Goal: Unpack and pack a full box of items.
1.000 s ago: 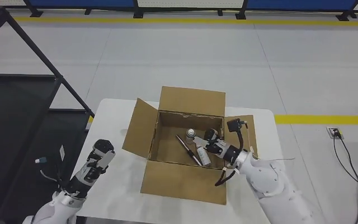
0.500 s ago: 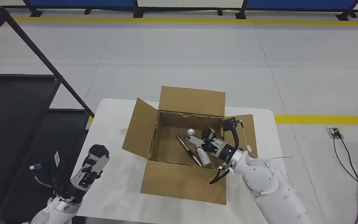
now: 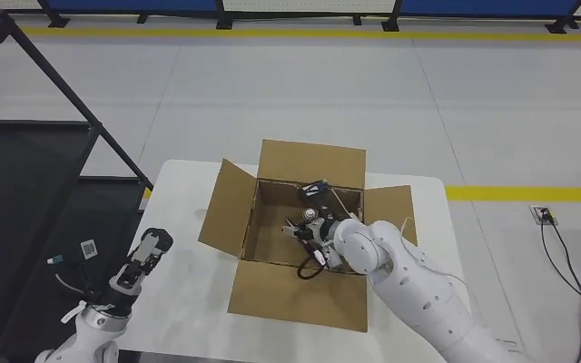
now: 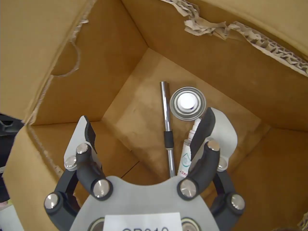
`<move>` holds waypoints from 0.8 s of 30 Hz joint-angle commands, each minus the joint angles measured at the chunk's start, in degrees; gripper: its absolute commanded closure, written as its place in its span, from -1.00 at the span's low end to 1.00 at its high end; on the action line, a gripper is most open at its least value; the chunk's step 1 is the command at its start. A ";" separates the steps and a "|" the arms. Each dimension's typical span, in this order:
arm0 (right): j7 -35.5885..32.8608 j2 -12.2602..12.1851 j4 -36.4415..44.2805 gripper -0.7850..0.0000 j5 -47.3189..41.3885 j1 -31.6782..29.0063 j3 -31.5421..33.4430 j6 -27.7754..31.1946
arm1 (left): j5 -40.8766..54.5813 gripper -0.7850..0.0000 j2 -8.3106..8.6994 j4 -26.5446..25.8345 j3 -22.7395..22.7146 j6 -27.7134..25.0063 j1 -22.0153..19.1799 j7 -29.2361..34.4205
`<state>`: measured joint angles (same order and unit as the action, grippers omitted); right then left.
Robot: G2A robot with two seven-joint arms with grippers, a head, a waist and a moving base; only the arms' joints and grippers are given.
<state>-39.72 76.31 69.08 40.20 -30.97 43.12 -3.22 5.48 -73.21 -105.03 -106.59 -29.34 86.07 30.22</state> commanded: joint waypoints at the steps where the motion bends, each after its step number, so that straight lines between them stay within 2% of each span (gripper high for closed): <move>1: 0.71 0.83 -3.58 -1.00 -0.25 1.69 -0.94 0.17 | 0.63 -1.00 0.07 0.10 -0.25 0.11 0.15 0.13; 8: 2.21 3.32 -13.26 -1.00 -2.52 5.56 -2.65 2.17 | 0.63 -1.00 0.07 0.10 -0.25 0.11 0.15 0.13; 9: 1.99 3.65 -14.21 -0.64 -2.90 6.00 -2.92 2.91 | 0.63 -1.00 0.07 0.10 -0.25 0.11 0.15 0.13; 10: 1.96 3.94 -15.21 -0.08 -3.16 6.39 -3.13 3.66 | 0.63 -1.00 0.07 0.10 -0.25 0.11 0.15 0.13; 12: 1.88 4.51 -17.16 0.28 -3.22 7.07 -3.56 3.82 | 0.63 -1.00 0.07 0.10 -0.25 0.11 0.15 0.13; 15: 2.21 5.31 -19.14 0.51 -2.66 7.74 -4.34 3.86 | 0.63 -1.00 0.07 0.10 -0.25 0.11 0.15 0.13; 18: 2.98 5.97 -20.57 0.95 -1.99 8.12 -4.79 3.40 | 0.63 -1.00 0.07 0.10 -0.25 0.11 0.15 0.13; 24: 5.66 6.03 -18.94 1.00 -0.25 7.00 -3.96 4.17 | 0.63 -1.00 0.07 0.10 -0.25 0.11 0.15 0.13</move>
<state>-34.32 82.52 49.55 39.49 -23.64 38.79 0.91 6.11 -73.14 -104.93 -106.84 -29.23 86.23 30.35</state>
